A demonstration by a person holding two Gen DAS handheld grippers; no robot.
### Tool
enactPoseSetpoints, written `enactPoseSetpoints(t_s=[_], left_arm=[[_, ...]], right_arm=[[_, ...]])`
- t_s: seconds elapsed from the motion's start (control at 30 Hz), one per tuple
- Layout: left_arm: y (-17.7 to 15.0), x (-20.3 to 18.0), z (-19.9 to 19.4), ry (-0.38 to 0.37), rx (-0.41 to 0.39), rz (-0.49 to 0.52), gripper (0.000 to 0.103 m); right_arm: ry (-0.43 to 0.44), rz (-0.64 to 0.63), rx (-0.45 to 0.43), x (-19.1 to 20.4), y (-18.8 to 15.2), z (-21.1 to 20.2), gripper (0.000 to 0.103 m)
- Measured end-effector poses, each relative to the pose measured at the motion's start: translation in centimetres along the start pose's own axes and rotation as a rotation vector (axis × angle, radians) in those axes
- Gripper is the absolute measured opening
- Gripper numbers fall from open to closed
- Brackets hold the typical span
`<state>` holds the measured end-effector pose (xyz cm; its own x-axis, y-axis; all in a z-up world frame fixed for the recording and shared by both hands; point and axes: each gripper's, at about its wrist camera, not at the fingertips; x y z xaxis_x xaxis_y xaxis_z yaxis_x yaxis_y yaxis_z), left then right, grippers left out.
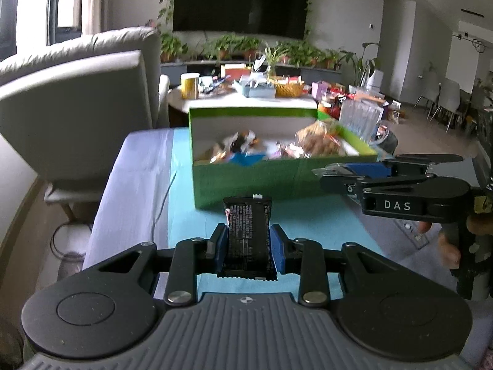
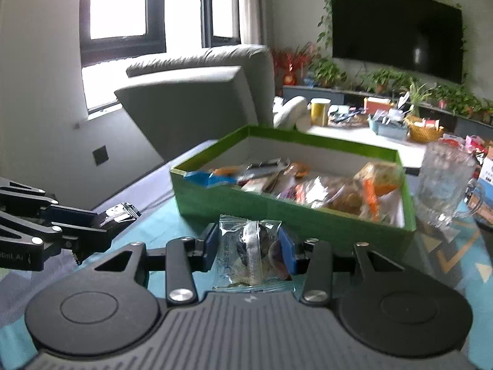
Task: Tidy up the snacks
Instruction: 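Carry both snacks over the green box and lower them in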
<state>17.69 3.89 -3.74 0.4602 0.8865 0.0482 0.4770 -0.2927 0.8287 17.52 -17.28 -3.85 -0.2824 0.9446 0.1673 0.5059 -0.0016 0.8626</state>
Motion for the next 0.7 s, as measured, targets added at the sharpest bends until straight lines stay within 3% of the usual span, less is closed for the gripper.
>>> enactPoseSetpoints(t_s=[0.4,0.7], left_arm=[[5.2,-1.2,2.0,0.002,-0.125,0.000,0.028],[8.2,-1.2,4.6,0.023,-0.165,0.009,0.028]], right_arm=[[-0.077,0.042,-0.116,-2.3,2.7,-0.4,0.049],[-0.109,0.074,-0.140,-4.1,3.6,0.4,0.049]])
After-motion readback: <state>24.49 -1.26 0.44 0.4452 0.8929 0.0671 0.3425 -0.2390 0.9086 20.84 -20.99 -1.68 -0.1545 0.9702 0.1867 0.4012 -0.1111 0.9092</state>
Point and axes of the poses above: each gripper's, at about its wrist camera, not at the fingertips, and z roughly the way its jaws point, x to its left, y to its top, and after that the axes turned 8 degrees about z, right-handed
